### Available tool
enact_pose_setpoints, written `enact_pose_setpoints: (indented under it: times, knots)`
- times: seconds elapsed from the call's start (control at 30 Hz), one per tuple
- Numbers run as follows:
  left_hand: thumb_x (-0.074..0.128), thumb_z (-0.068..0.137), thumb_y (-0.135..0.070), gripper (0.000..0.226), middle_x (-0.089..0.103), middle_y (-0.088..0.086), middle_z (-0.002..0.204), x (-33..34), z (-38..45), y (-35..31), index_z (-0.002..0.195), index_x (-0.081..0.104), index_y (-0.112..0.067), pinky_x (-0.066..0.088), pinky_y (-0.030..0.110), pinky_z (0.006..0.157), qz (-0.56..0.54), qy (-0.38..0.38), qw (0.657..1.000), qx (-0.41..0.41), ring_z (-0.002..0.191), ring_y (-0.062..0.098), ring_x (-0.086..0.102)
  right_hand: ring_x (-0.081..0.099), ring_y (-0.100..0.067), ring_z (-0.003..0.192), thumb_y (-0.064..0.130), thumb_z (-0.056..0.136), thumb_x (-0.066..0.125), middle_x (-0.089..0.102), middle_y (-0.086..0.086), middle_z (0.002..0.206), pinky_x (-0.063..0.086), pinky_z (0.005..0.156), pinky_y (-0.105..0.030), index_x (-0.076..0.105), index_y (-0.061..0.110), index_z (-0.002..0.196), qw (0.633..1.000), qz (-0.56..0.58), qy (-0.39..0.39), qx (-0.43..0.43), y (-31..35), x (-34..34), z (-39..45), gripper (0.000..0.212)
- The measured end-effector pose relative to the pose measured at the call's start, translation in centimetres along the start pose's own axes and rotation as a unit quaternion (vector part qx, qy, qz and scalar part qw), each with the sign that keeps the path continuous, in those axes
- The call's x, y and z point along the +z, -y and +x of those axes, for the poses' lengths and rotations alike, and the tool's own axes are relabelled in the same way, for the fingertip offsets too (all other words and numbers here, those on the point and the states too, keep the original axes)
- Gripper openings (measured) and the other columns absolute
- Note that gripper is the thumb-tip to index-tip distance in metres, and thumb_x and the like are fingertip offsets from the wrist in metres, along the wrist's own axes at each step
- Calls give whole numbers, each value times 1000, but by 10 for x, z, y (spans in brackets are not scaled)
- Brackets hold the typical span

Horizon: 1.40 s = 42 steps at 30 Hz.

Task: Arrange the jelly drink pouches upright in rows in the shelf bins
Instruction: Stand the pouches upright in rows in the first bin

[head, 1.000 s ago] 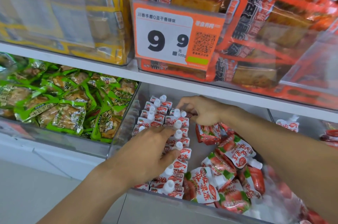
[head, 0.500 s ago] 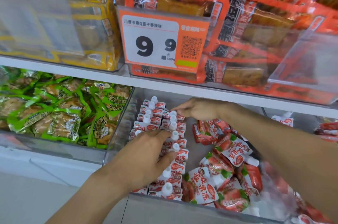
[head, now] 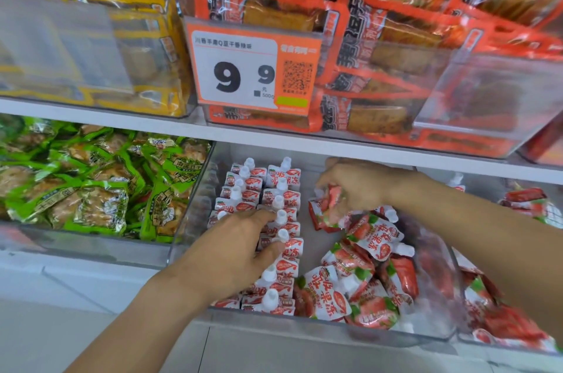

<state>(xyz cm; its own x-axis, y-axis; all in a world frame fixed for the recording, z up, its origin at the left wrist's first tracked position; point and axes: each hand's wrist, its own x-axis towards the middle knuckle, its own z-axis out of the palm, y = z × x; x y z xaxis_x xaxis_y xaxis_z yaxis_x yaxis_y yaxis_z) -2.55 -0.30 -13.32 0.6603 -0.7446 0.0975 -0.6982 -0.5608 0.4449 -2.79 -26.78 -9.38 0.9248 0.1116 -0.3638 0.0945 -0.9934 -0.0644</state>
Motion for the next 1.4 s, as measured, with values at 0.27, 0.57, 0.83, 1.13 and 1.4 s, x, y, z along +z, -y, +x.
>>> enact_pose_setpoints:
  times: [0.27, 0.57, 0.83, 1.13, 1.4]
  knots:
    - [53, 92, -48, 41, 63, -9, 121, -5, 5, -2, 126, 56, -26, 49, 26, 89, -23, -35, 999, -2, 105, 7, 59, 58, 8, 53, 59, 88, 56, 60, 13, 72, 41, 58, -15, 59, 28, 91, 961, 209, -176, 45, 11, -2, -29, 31]
    - [69, 86, -30, 32, 64, -7, 108, -19, 35, -10, 115, 64, -18, 37, 4, 81, -68, -151, 984, -72, 94, 3, 55, 63, -16, 97, 48, 62, 87, 66, 2, 110, 53, 74, -24, 66, 12, 112, 889, 391, -123, 205, 15, 27, -36, 65]
    - [74, 77, -41, 75, 50, 15, 135, 2, 115, -10, 136, 46, -6, 39, 37, 107, -52, -5, 996, -73, 124, 27, 50, 58, -9, 108, 29, 77, 81, 59, 0, 128, 56, 59, -19, 56, 8, 123, 717, 672, -91, 161, 31, 26, -46, 56]
    - [71, 84, -32, 38, 65, 7, 114, 4, 138, 5, 115, 65, -11, 48, 34, 95, 63, 93, 990, -84, 108, 25, 60, 69, -24, 82, 3, 74, 80, 60, -14, 109, 60, 75, -35, 32, -3, 143, 872, 417, -56, 248, 21, -4, -62, 84]
    - [57, 91, -36, 24, 69, -3, 111, 0, 124, 15, 108, 67, -23, 49, 37, 96, 86, 130, 986, -64, 104, 21, 62, 58, -30, 109, 29, 95, 58, 63, -13, 119, 43, 77, -27, 59, 12, 121, 960, 157, -136, 187, 33, -12, -20, 32]
